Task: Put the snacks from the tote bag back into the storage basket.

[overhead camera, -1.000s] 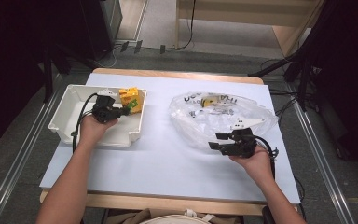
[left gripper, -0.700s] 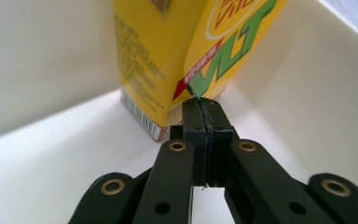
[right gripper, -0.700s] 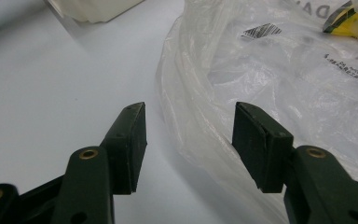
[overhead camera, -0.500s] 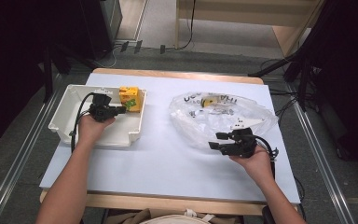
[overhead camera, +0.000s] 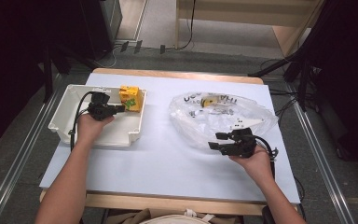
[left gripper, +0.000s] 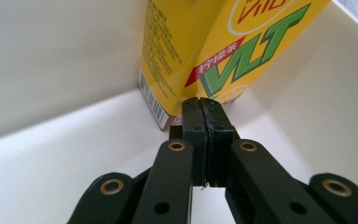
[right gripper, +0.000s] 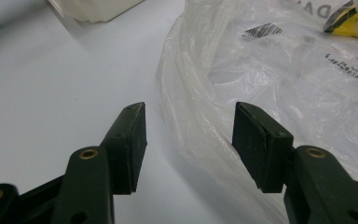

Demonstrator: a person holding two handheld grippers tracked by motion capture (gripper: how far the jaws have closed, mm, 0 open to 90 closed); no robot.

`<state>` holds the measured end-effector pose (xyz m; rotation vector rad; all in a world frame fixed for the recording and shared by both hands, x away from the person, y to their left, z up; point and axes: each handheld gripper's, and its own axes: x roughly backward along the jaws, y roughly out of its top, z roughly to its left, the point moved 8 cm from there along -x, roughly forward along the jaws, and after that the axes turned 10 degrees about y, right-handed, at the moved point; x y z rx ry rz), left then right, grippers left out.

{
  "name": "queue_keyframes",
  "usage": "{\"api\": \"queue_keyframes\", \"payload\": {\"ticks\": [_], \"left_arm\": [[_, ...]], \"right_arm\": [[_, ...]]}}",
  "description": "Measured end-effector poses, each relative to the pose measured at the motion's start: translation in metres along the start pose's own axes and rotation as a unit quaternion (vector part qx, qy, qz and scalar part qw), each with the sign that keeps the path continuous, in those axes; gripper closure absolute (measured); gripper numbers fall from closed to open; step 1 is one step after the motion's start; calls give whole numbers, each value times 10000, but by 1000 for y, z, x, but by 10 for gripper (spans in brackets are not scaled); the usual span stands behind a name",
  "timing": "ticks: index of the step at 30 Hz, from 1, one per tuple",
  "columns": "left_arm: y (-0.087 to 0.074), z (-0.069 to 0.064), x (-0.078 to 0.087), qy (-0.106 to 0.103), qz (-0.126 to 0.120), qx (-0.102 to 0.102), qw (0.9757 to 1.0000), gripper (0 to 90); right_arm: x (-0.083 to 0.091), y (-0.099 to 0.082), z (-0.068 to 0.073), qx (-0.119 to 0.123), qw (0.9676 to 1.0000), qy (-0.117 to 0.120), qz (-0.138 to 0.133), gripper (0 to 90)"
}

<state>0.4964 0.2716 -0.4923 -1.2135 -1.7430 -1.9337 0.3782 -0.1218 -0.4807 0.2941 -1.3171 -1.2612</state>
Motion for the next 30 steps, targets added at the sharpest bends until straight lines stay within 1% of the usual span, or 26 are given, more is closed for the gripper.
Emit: {"api": "queue_keyframes", "payload": {"ticks": [1, 5, 6, 9, 15, 17, 24, 27, 30], "left_arm": [[0, 0, 0, -33, 8, 24, 10000, 894], [0, 1, 2, -41, 25, 52, 10000, 892], [-1, 1, 2, -114, 44, 74, 9999, 891], [-3, 0, 4, -193, 149, 96, 9997, 883], [-2, -8, 10, -270, 219, -35, 9994, 838], [-2, -11, 13, -293, 242, -104, 9992, 837], [2, -24, 24, -399, 172, -234, 9988, 758], [4, -29, 28, -427, 130, -341, 9984, 720], [6, -34, 32, -490, 112, -388, 9980, 684]], "right_arm": [[0, 0, 0, 11, 10000, 1, -9, 463], [0, 0, 0, -4, 10000, -1, 5, 463], [0, 0, 0, 0, 10000, -6, 2, 463], [0, 0, 0, -8, 10000, -4, 3, 463], [1, 0, 0, 1, 10000, 5, -4, 463], [1, 0, 0, -10, 10000, -2, 11, 463], [1, -1, 0, 5, 10000, -8, 19, 463], [1, -1, 0, -3, 10000, -7, 18, 463], [2, 0, 0, 6, 10000, -13, 7, 463]]}}
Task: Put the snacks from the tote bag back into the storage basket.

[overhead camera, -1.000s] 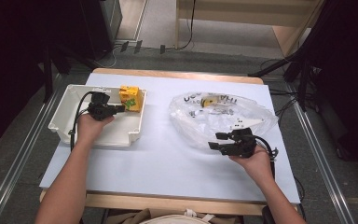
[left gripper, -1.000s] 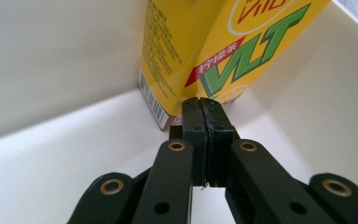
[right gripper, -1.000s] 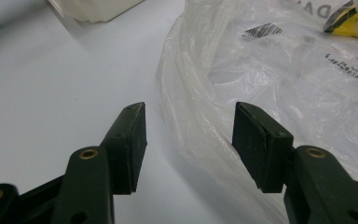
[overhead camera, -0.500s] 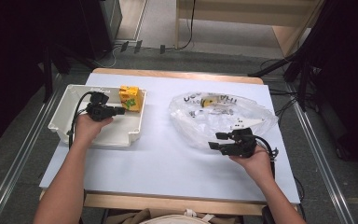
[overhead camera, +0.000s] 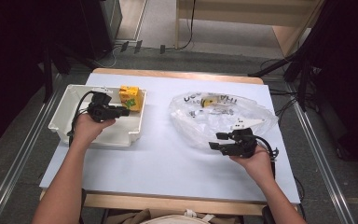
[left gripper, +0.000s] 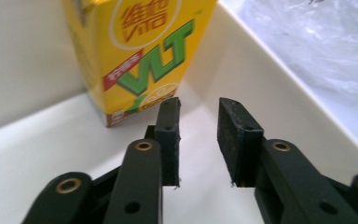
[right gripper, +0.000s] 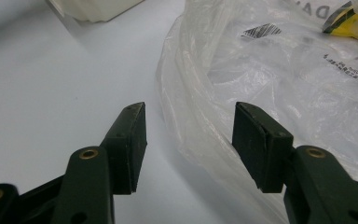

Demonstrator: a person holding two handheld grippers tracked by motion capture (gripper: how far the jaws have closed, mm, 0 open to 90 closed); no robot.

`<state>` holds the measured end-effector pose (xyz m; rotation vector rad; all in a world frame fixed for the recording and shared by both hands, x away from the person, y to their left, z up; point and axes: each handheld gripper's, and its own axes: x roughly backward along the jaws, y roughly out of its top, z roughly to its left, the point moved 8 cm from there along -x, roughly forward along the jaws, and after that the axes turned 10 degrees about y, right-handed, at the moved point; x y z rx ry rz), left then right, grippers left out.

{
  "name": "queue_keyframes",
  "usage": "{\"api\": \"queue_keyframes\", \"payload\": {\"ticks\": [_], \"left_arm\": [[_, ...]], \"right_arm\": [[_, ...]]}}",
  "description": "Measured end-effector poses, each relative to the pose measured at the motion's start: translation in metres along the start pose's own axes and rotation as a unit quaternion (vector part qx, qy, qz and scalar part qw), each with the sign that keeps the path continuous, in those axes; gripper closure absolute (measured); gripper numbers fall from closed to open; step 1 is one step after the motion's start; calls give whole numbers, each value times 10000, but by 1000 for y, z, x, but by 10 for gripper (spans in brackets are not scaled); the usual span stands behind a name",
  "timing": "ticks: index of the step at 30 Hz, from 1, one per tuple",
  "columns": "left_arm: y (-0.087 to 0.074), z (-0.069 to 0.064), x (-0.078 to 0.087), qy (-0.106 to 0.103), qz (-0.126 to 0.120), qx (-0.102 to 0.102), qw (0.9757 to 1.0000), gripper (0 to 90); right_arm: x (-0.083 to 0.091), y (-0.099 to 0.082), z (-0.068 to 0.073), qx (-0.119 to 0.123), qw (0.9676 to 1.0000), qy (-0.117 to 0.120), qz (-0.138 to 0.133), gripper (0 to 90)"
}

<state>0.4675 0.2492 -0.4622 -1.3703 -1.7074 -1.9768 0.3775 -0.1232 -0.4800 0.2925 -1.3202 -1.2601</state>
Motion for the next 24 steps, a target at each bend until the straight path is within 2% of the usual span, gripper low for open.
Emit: {"api": "queue_keyframes", "payload": {"ticks": [12, 18, 22, 24], "left_arm": [[8, -22, 13, -155, 142, -136, 9997, 551], [12, -33, 21, -227, 96, -255, 9994, 514], [14, -38, 24, -176, 54, -333, 9993, 486], [16, -42, 26, -226, 12, -317, 9992, 483]], "right_arm": [[0, 0, 0, 17, 10000, 20, 20, 463], [-1, -1, 0, 17, 10000, 29, 31, 462], [-1, -1, 0, 40, 10000, 28, 42, 460], [-1, -1, 1, 57, 10000, 34, 35, 457]]}}
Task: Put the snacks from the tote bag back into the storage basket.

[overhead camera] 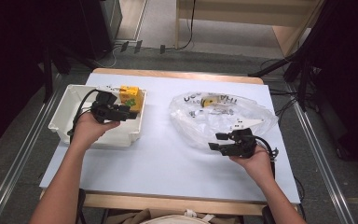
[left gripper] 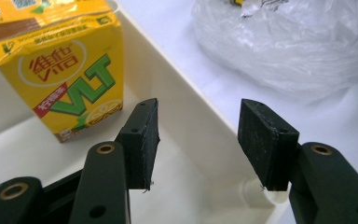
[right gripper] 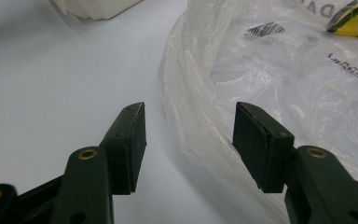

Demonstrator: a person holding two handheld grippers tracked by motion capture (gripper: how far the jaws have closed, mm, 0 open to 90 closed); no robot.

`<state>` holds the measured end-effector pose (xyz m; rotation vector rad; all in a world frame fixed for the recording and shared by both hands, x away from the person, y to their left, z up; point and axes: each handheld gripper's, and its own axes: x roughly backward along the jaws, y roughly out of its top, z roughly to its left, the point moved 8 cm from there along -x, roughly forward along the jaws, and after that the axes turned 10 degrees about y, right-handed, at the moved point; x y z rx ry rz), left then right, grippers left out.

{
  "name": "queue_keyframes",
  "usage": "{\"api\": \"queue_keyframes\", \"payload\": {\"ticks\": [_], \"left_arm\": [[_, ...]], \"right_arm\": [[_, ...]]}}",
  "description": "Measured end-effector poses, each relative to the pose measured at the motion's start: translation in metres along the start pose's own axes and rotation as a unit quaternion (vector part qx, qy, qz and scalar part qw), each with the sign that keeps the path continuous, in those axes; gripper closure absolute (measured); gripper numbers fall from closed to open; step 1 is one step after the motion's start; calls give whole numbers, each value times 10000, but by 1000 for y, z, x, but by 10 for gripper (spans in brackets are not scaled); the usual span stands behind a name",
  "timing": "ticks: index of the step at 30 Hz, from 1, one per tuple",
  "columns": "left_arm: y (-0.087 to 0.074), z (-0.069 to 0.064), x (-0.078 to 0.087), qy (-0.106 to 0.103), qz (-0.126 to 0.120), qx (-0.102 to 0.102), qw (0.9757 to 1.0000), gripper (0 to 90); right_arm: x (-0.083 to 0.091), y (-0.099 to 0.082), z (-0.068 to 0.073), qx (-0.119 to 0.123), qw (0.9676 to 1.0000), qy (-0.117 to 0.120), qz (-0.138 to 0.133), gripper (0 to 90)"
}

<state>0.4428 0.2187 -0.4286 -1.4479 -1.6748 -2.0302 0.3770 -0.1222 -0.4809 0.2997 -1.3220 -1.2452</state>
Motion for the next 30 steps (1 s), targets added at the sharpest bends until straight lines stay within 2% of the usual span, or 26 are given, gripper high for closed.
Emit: {"api": "queue_keyframes", "payload": {"ticks": [13, 20, 25, 30], "left_arm": [[10, -32, 3, -267, -45, -282, 9992, 449], [14, -47, 1, -319, -48, -390, 9987, 414], [16, -58, -1, -379, -69, -497, 9980, 412], [16, -73, -6, -489, -59, -710, 9963, 411]], "right_arm": [[0, 2, 3, 1, 9999, 87, -63, 410], [0, 1, 3, 31, 9999, 85, -44, 410], [0, 2, 3, 42, 10000, 63, -48, 410], [-1, 2, 5, 99, 9999, 92, -48, 410]]}}
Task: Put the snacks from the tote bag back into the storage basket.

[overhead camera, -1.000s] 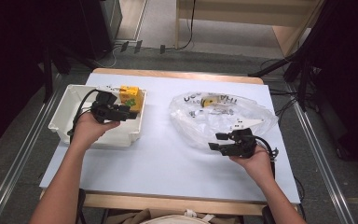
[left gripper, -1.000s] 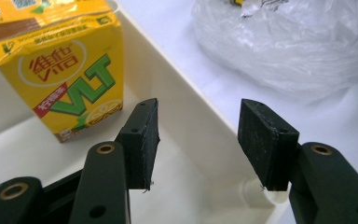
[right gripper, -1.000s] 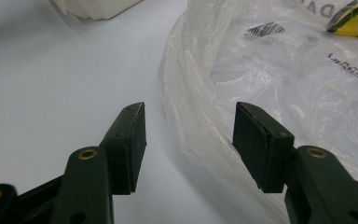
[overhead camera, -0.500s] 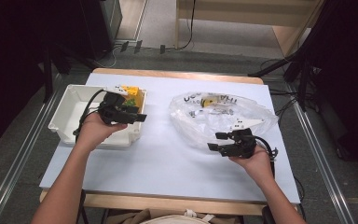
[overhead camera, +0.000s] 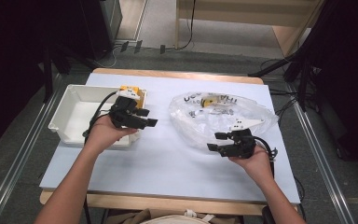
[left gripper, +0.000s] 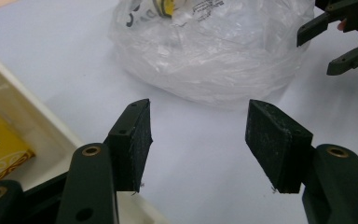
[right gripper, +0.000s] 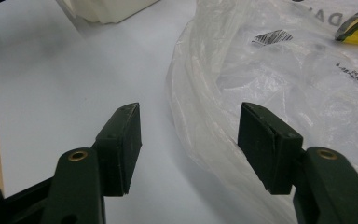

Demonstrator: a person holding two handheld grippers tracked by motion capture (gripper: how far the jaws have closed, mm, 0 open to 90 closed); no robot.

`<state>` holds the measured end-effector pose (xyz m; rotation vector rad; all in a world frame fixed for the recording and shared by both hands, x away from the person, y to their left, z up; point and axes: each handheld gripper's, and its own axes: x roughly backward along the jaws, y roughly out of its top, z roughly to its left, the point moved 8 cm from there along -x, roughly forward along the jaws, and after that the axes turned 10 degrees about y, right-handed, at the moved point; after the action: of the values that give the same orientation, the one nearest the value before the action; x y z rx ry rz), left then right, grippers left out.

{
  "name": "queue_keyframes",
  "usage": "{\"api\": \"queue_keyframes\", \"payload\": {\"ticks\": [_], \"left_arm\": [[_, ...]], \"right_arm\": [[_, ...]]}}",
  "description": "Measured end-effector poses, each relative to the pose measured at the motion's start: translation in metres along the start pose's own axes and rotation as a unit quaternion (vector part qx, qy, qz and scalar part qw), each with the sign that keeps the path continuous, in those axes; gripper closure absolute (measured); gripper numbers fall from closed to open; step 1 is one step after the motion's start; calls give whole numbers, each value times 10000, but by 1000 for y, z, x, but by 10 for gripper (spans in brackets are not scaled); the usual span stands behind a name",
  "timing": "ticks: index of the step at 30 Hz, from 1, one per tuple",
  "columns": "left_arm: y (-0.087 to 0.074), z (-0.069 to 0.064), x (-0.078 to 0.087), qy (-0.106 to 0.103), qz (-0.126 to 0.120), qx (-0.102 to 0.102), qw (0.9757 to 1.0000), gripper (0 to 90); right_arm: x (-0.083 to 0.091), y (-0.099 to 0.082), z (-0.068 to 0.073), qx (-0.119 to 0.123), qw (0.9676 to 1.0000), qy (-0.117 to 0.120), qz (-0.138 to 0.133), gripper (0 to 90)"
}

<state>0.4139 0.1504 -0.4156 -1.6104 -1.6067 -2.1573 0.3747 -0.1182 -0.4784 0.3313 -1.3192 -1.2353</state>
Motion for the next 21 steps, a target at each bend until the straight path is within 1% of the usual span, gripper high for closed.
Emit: {"api": "queue_keyframes", "payload": {"ticks": [2, 7, 10, 13, 15, 16, 18, 20, 21], "left_arm": [[1, -6, -3, -35, -25, -62, 10000, 411], [3, -16, -9, -67, -96, -82, 9999, 409], [3, -23, -13, -112, -94, -204, 9997, 408], [3, -30, -16, -160, -81, -230, 9996, 405], [2, -33, -19, -174, -40, -293, 9994, 405], [2, -33, -19, -174, -40, -293, 9994, 405], [2, -38, -23, -255, -93, -252, 9993, 404], [2, -42, -25, -225, -145, -265, 9993, 408], [2, -44, -26, -278, -194, -240, 9991, 409]], "right_arm": [[0, 0, 0, -4, 10000, 8, 2, 410], [0, -1, 0, -12, 10000, 20, 17, 411], [0, -1, 1, 3, 10000, 23, 23, 410], [0, -1, 1, 17, 10000, 31, 21, 410], [0, -1, 1, 20, 10000, 36, 27, 410], [0, -1, 1, 26, 10000, 41, 28, 410], [-1, -1, 1, 33, 10000, 46, 26, 411], [-1, -1, 1, 38, 10000, 48, 30, 411], [-1, -1, 1, 37, 10000, 52, 29, 411]]}}
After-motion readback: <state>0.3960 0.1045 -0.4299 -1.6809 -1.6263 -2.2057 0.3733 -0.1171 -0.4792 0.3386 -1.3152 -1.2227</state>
